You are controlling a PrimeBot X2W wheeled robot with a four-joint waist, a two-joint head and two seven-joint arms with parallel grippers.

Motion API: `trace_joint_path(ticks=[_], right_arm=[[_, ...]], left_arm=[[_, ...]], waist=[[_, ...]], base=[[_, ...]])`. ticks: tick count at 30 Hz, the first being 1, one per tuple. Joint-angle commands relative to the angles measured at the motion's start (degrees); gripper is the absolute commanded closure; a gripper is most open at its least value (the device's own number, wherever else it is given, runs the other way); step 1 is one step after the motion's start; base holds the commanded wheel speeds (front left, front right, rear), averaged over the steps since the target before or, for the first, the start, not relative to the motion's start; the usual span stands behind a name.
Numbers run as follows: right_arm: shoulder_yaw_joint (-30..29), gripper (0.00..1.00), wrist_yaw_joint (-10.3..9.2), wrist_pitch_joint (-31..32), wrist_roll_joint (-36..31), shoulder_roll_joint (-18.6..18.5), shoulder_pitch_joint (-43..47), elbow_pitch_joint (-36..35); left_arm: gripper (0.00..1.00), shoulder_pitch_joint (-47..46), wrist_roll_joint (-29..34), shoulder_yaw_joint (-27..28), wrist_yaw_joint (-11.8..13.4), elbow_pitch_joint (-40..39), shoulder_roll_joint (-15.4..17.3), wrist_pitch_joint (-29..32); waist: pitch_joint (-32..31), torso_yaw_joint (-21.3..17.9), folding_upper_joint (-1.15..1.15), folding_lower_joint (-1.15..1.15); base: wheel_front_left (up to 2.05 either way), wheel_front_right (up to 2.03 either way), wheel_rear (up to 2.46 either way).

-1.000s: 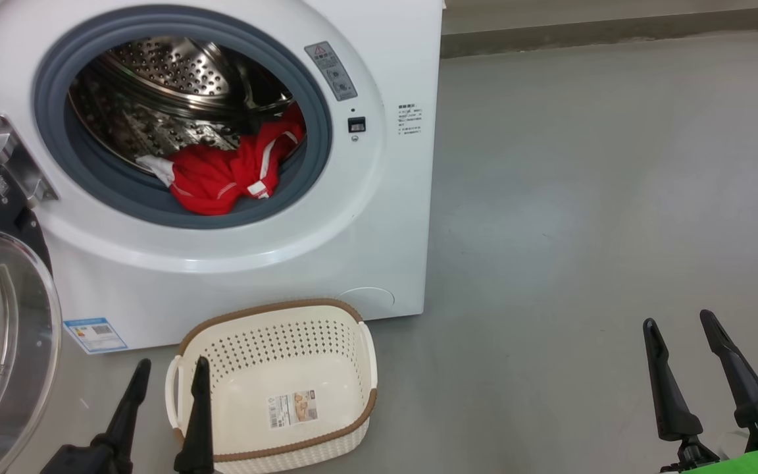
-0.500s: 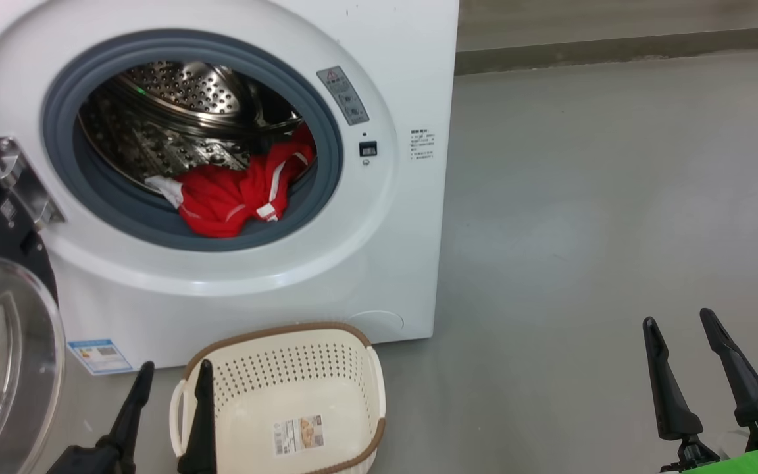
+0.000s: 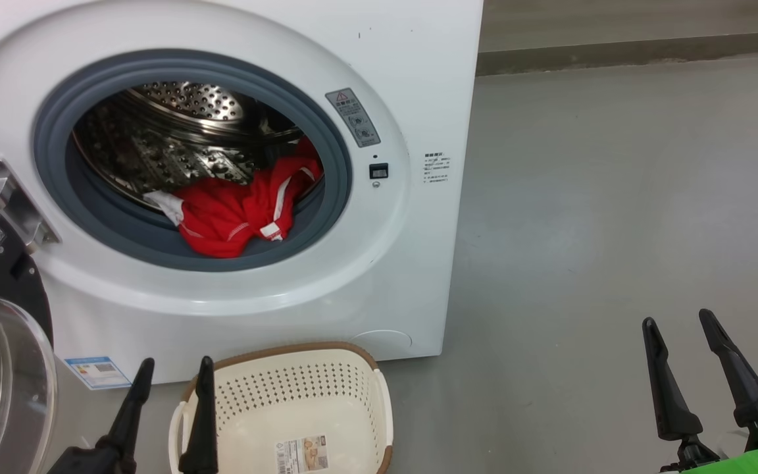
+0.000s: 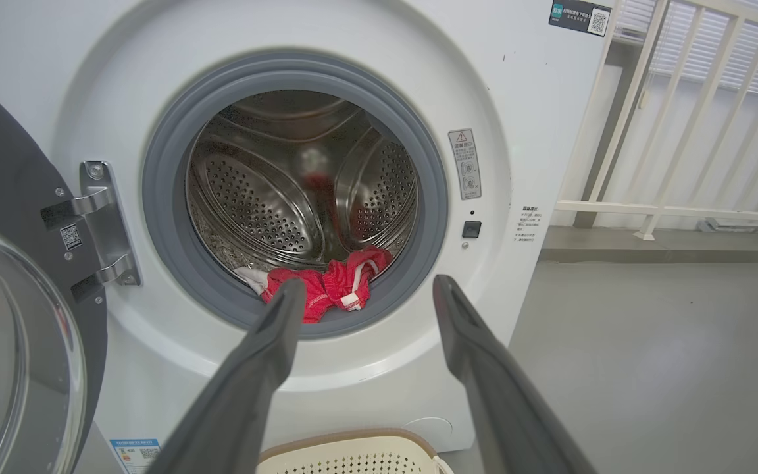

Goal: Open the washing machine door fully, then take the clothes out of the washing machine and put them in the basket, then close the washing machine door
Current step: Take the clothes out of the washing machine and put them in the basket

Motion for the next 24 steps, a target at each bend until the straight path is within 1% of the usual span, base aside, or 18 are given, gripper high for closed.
trace_joint_path(ticks=[1, 11, 24], right_arm=[[1.46, 0.00, 0.36, -0.02, 0.28, -0.90, -0.73, -1.46], [1.99, 0.00, 0.36, -0.01, 0.84, -0.90, -1.03, -1.38], [2.38, 0.00, 0.36, -0.44, 0.36, -0.90, -3.26, -1.03]], left_arm=[[0.00, -1.86, 0.47, 1.74, 0.51, -1.72, 0.95, -0.78], [0.00, -1.82, 0.75, 1.83, 1.80, -2.56, 0.88, -0.78], [0.00, -3.44, 0.39, 1.31, 2.49, -2.35, 0.31, -0.76]], waist=[[0.15, 0.16, 0.00, 0.00], [1.12, 0.78, 0.00, 0.00], [4.31, 1.21, 0.00, 0.00]], base=[[0.00, 0.00, 0.00], [0.00, 0.00, 0.00], [0.00, 0.00, 0.00]])
